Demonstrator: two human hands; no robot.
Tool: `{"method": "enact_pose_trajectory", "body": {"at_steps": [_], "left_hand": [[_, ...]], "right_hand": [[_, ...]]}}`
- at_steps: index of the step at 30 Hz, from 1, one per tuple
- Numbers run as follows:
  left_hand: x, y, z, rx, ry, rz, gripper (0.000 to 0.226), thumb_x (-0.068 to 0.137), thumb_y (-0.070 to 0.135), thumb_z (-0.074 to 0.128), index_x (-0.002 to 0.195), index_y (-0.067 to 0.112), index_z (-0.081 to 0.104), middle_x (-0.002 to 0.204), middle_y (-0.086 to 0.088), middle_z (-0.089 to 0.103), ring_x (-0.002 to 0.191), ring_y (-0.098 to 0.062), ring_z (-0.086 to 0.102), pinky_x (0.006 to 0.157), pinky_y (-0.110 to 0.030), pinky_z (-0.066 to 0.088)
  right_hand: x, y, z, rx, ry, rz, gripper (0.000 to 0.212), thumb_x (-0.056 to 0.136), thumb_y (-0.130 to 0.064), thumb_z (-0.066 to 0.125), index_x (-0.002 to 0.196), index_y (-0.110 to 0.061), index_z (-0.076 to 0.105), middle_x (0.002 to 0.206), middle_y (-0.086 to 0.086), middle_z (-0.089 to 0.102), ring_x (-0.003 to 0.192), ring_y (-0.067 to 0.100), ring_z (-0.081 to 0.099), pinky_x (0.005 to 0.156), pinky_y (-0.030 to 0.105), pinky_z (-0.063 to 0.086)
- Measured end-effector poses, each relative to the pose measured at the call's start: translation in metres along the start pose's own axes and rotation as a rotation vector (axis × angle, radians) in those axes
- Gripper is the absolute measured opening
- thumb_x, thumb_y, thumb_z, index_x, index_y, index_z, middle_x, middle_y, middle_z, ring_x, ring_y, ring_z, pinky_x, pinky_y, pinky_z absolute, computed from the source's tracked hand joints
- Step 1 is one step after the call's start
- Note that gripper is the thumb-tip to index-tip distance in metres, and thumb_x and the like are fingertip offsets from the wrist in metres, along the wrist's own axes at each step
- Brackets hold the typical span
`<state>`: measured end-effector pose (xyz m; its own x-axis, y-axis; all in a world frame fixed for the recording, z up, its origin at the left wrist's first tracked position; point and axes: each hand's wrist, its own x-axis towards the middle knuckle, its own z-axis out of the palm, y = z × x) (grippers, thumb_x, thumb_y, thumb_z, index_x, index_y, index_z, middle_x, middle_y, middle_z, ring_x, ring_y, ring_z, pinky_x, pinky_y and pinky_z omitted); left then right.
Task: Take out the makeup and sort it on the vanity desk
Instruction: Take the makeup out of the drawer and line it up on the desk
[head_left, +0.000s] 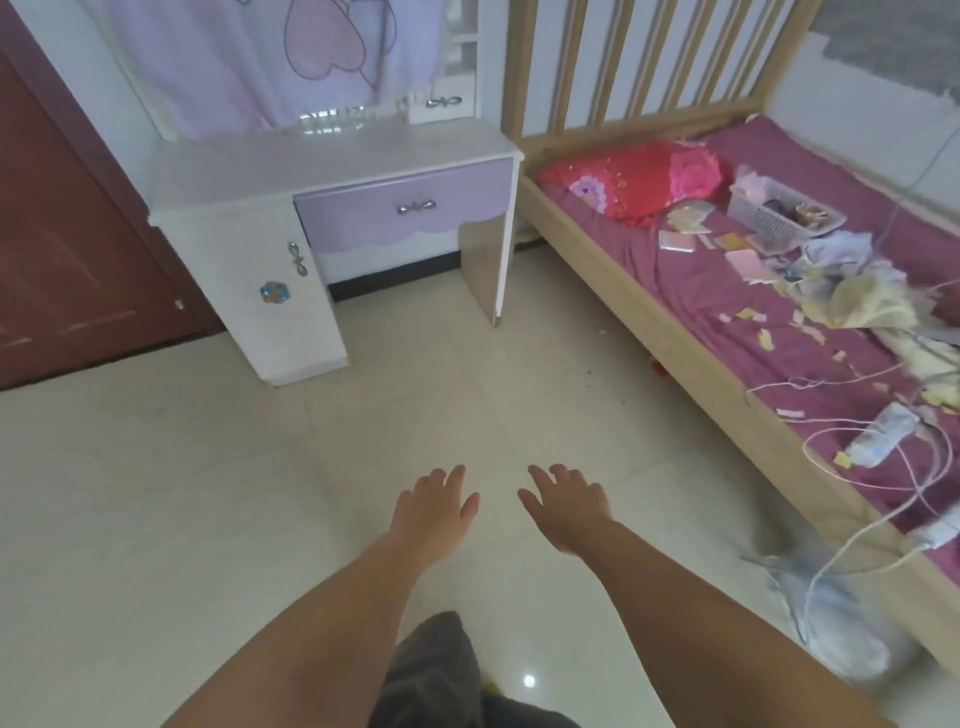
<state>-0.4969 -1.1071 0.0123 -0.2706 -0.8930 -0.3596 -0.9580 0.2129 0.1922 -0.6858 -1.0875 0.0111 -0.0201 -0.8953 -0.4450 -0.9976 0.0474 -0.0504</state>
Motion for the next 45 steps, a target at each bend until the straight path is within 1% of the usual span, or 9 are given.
{"method": "enact_pose_trajectory", "body": {"at_steps": [6, 17, 22, 29, 34, 38, 40, 43, 45], "left_hand": [[0.136, 0.001, -0.043, 0.021, 0.006, 0.021, 0.054, 0.099, 0.046, 0.023, 0.146, 0.02, 0.019, 0.139, -0.006, 0.041, 0.123, -0.023, 0.043, 0.1, -0.036, 0.038], [0.37, -0.01, -0.159, -0.026, -0.009, -0.024, 0.053, 0.098, 0.044, 0.028, 0.144, 0.018, 0.024, 0.137, -0.01, 0.042, 0.122, -0.029, 0.044, 0.098, -0.042, 0.037], [0.46, -0.033, -0.184, -0.098, -0.022, -0.149, 0.053, 0.098, 0.046, 0.028, 0.144, 0.02, 0.023, 0.139, -0.008, 0.042, 0.125, -0.027, 0.041, 0.1, -0.042, 0.036], [0.577, -0.062, -0.219, -0.256, 0.017, -0.376, 0.05, 0.098, 0.046, 0.028, 0.14, 0.018, 0.03, 0.134, -0.009, 0.044, 0.122, -0.028, 0.043, 0.096, -0.042, 0.04], [0.644, -0.084, -0.243, -0.511, 0.02, -0.531, 0.046, 0.099, 0.04, 0.032, 0.135, 0.012, 0.038, 0.132, -0.013, 0.047, 0.12, -0.03, 0.045, 0.095, -0.04, 0.039], [0.701, -0.123, -0.258, -0.825, 0.069, -0.694, 0.044, 0.099, 0.034, 0.035, 0.134, 0.009, 0.043, 0.131, -0.015, 0.052, 0.118, -0.031, 0.05, 0.097, -0.036, 0.039], [0.729, -0.146, -0.259, -0.984, 0.091, -0.781, 0.038, 0.098, 0.03, 0.037, 0.124, 0.006, 0.05, 0.123, -0.016, 0.057, 0.109, -0.03, 0.054, 0.094, -0.037, 0.042], [0.767, -0.177, -0.254, -1.209, 0.086, -0.9, 0.03, 0.097, 0.027, 0.038, 0.11, 0.004, 0.052, 0.107, -0.016, 0.058, 0.094, -0.028, 0.056, 0.084, -0.037, 0.045], [0.785, -0.192, -0.251, -1.35, 0.051, -0.974, 0.028, 0.096, 0.028, 0.04, 0.104, 0.003, 0.051, 0.098, -0.014, 0.053, 0.088, -0.026, 0.053, 0.077, -0.035, 0.042]], "right_hand": [[0.136, 0.027, -0.06, -0.029, -0.015, -0.053, 0.054, 0.098, -0.051, 0.014, 0.146, -0.027, 0.017, 0.149, 0.005, 0.03, 0.133, 0.026, 0.035, 0.103, 0.042, 0.034], [0.367, 0.063, -0.192, -0.026, -0.024, -0.091, 0.055, 0.099, -0.05, 0.016, 0.148, -0.026, 0.015, 0.149, 0.006, 0.03, 0.132, 0.025, 0.035, 0.101, 0.042, 0.034], [0.474, 0.058, -0.234, -0.061, -0.052, -0.19, 0.055, 0.1, -0.048, 0.017, 0.149, -0.025, 0.014, 0.149, 0.006, 0.031, 0.131, 0.026, 0.036, 0.103, 0.041, 0.035], [0.618, 0.052, -0.298, -0.081, -0.077, -0.349, 0.049, 0.1, -0.044, 0.022, 0.139, -0.017, 0.031, 0.139, 0.009, 0.04, 0.124, 0.028, 0.042, 0.095, 0.042, 0.04], [0.696, 0.028, -0.327, 0.008, -0.176, -0.39, 0.032, 0.099, -0.032, 0.028, 0.124, -0.014, 0.038, 0.124, 0.015, 0.049, 0.111, 0.033, 0.048, 0.09, 0.044, 0.043], [0.757, -0.016, -0.335, 0.195, -0.254, -0.302, 0.042, 0.1, -0.033, 0.033, 0.131, -0.007, 0.042, 0.129, 0.017, 0.051, 0.116, 0.033, 0.051, 0.093, 0.041, 0.042], [0.786, -0.038, -0.332, 0.314, -0.342, -0.228, 0.039, 0.1, -0.027, 0.035, 0.129, -0.003, 0.046, 0.127, 0.017, 0.053, 0.114, 0.032, 0.053, 0.092, 0.038, 0.042], [0.826, -0.065, -0.324, 0.539, -0.386, -0.091, 0.015, 0.1, -0.019, 0.036, 0.109, -0.012, 0.045, 0.098, 0.008, 0.052, 0.096, 0.022, 0.048, 0.089, 0.032, 0.042], [0.848, -0.08, -0.319, 0.684, -0.416, 0.001, 0.006, 0.1, -0.019, 0.034, 0.103, -0.017, 0.038, 0.096, 0.003, 0.046, 0.095, 0.014, 0.04, 0.084, 0.027, 0.037]]}}
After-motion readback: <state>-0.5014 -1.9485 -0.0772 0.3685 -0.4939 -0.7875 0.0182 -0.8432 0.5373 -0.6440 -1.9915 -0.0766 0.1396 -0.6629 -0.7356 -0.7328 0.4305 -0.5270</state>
